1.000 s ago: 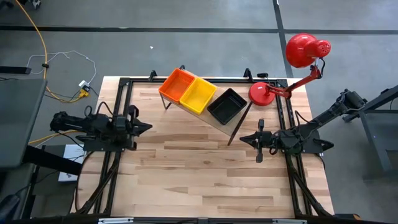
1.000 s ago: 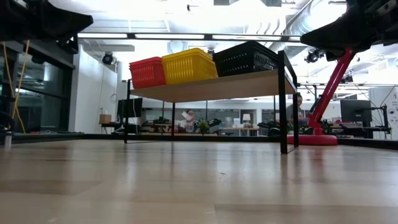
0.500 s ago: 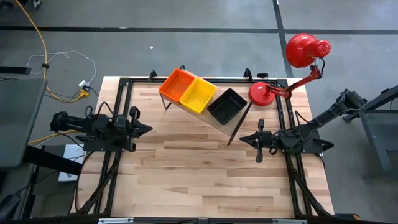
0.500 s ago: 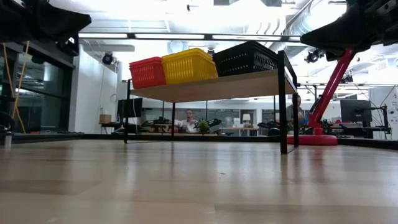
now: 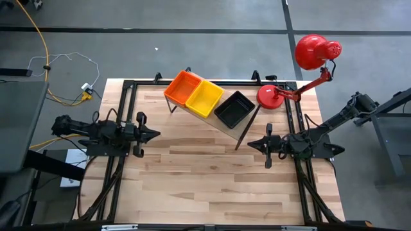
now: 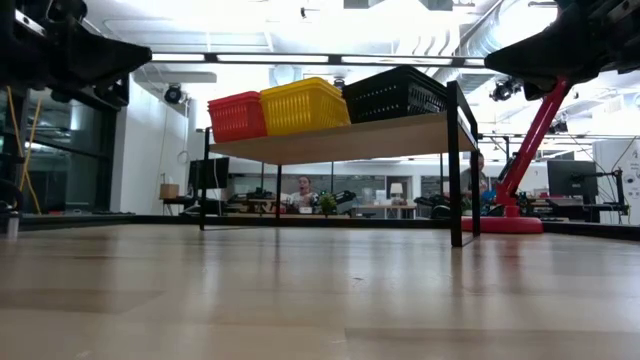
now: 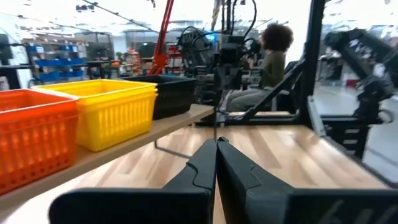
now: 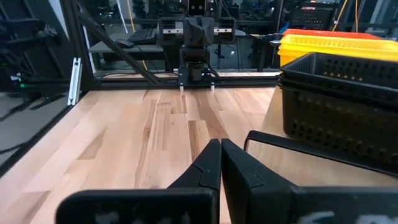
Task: Stack baskets on shelf by color
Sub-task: Return to Home Position
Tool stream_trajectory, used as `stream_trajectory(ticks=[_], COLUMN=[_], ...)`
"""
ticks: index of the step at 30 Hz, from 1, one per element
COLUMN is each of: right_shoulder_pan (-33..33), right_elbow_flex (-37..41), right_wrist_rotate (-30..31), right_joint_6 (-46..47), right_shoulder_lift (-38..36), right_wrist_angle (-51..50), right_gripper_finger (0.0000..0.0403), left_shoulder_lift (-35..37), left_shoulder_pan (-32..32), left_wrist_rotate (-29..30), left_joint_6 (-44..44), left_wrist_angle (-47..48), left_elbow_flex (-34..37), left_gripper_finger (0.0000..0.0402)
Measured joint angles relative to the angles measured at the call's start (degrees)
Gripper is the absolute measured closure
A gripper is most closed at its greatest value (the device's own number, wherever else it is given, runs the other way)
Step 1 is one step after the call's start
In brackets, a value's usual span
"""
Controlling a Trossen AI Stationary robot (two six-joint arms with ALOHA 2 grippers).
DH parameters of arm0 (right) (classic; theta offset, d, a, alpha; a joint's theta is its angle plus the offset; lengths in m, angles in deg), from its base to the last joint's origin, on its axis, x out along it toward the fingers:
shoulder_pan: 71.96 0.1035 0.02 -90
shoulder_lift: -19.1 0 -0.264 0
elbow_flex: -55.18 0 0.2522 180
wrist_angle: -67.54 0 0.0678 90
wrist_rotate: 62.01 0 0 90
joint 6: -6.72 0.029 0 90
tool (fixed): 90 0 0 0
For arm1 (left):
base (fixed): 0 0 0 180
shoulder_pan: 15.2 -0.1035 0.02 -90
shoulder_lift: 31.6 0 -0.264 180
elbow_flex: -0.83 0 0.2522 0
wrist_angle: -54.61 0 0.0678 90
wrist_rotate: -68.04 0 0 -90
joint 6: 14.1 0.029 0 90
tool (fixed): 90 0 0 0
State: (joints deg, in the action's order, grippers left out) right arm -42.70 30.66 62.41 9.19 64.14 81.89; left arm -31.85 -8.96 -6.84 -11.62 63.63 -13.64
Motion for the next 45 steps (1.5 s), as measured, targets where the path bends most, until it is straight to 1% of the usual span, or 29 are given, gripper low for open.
stream_trajectory(ticks=[7,13,20,27,30,33,35,39,43,45], right_shoulder_pan=[0.0,0.0,0.0,0.0,0.0,-0.2,-1.2,-4.4,-7.8,-9.8], right_elbow_flex=[0.0,0.0,0.0,0.1,2.5,6.6,8.2,7.6,4.3,4.0], right_wrist_rotate=[-0.1,-0.1,2.2,2.5,3.2,3.5,1.5,-7.4,-13.6,-18.8], right_joint_6=[4.7,5.2,6.8,6.7,5.9,4.7,3.6,1.6,1.4,0.0], right_shoulder_lift=[0.0,-2.6,-10.2,-18.0,-23.1,-30.1,-35.4,-44.8,-44.0,-44.0], right_wrist_angle=[-0.4,-1.3,-8.8,-17.3,-17.5,-17.7,-18.2,-20.6,-24.3,-24.1], right_gripper_finger=[0.0402,0.0402,0.0402,0.0402,0.0402,0.0402,0.0403,0.0403,0.0403,0.0403], left_shoulder_lift=[-0.2,-0.2,-0.2,-0.2,-0.2,-0.2,-0.2,-0.2,-0.3,-0.4], left_shoulder_pan=[0.0,0.0,0.0,0.0,0.0,0.0,0.0,0.0,0.0,0.0], left_wrist_rotate=[0.5,0.5,0.5,0.5,0.5,0.5,0.5,0.5,0.5,0.6], left_joint_6=[0.7,0.7,0.7,0.7,0.7,0.7,0.7,0.7,0.7,0.7], left_wrist_angle=[2.0,2.0,1.9,1.9,1.9,1.9,1.9,1.9,1.8,1.8], left_elbow_flex=[0.0,0.0,0.0,0.0,0.0,0.0,0.0,0.0,0.0,0.0], left_gripper_finger=[0.0401,0.0401,0.0401,0.0401,0.0401,0.0401,0.0401,0.0401,0.0401,0.0401])
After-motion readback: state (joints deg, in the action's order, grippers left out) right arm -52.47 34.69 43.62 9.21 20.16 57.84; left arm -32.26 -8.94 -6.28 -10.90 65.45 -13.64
